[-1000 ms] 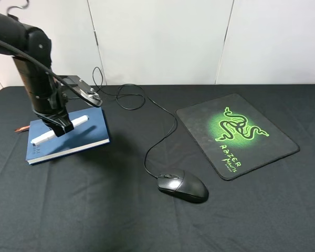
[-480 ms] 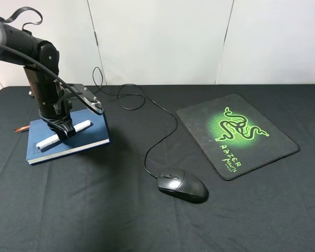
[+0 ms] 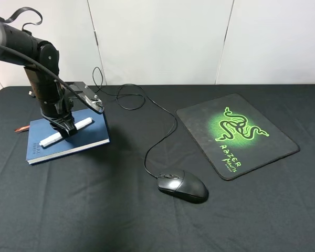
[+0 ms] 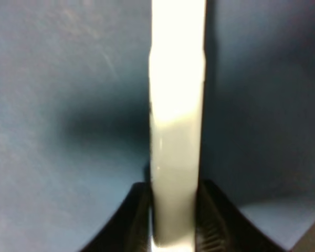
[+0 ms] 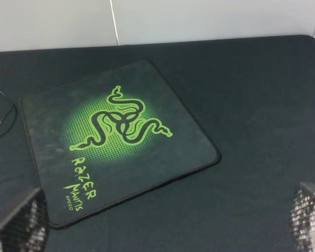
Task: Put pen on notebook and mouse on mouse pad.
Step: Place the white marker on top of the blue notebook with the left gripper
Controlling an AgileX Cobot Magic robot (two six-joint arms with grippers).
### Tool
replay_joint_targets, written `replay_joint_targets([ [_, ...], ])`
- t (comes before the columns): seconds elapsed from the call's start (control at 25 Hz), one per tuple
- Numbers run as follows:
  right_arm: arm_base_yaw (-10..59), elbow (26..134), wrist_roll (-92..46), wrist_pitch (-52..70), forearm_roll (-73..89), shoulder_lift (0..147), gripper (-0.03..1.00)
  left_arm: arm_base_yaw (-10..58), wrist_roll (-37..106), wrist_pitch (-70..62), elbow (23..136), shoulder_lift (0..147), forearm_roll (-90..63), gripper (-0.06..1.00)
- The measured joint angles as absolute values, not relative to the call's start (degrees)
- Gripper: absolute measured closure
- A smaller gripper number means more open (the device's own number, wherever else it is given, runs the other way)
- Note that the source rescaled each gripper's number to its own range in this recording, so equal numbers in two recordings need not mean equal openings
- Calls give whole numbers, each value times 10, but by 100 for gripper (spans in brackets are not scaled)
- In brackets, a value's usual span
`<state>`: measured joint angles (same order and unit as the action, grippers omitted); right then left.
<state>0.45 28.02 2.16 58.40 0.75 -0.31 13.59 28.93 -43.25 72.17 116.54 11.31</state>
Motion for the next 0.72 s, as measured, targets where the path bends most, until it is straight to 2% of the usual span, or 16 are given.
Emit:
replay_joint_targets([
  [0.12, 4, 280, 22, 584, 8, -3, -3, 136, 289, -418, 722, 1166, 106, 19],
  [0.16, 4, 280, 22, 584, 8, -3, -3, 136, 289, -412, 722, 1166, 102, 9],
  [0.2, 4, 280, 22, 584, 8, -3, -3, 136, 289, -407, 722, 1166, 100, 4],
  [0.36, 4, 280, 22, 584, 8, -3, -3, 136, 289, -400, 722, 1166, 94, -4],
  [0.72, 4, 280, 22, 584, 8, -3, -3, 136, 267, -397, 724, 1166, 94, -5],
])
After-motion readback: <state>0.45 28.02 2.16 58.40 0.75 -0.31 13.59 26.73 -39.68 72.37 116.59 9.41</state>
